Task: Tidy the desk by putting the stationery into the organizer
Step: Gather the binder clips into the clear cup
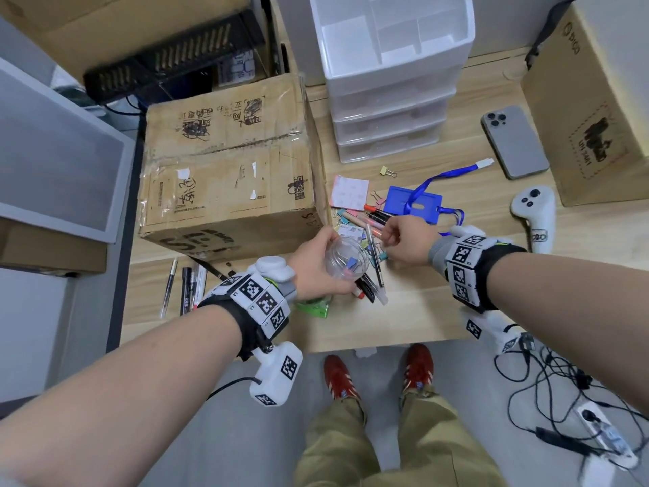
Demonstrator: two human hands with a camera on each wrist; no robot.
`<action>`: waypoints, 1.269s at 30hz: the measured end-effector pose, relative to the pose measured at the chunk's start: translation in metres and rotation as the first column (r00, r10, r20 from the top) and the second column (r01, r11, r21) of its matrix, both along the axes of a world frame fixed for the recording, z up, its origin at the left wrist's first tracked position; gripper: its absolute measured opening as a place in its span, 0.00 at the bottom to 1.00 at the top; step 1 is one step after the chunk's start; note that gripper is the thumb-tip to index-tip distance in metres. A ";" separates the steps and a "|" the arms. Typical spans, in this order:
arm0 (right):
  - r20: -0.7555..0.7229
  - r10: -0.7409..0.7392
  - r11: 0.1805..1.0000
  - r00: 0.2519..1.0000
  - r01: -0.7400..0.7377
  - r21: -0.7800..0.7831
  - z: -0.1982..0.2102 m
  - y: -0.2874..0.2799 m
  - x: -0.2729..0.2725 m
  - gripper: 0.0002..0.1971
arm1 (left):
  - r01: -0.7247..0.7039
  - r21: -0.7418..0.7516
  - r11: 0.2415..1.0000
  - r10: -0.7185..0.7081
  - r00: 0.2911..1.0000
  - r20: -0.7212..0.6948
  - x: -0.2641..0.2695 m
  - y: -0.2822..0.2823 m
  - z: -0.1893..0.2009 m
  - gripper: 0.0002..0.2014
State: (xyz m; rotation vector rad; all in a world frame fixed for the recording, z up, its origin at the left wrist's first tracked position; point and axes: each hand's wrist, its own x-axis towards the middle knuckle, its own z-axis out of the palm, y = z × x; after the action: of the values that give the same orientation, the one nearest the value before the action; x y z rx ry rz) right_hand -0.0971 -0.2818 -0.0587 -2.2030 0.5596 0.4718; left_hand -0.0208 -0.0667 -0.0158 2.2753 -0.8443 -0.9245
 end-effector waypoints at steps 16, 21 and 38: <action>-0.197 0.127 0.929 0.972 -0.186 -0.319 -0.017 0.021 0.000 0.15 | -0.023 -0.004 1.000 0.023 1.000 0.013 0.003 0.008 -0.003 0.31; -0.186 0.143 0.922 0.972 -0.199 -0.333 -0.020 0.015 -0.004 0.15 | -0.013 -0.012 1.000 0.013 1.000 0.010 0.001 0.007 -0.004 0.31; -0.012 0.236 0.886 0.972 -0.220 -0.407 -0.023 -0.011 -0.011 0.05 | 0.014 -0.001 1.000 -0.014 0.999 -0.034 0.007 0.000 -0.002 0.34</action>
State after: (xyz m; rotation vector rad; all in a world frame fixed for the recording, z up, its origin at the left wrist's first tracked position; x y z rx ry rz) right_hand -0.1085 -0.2933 -0.0813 -2.6915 0.4035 0.4658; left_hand -0.0139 -0.0671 -0.0178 2.2494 -0.8463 -0.9655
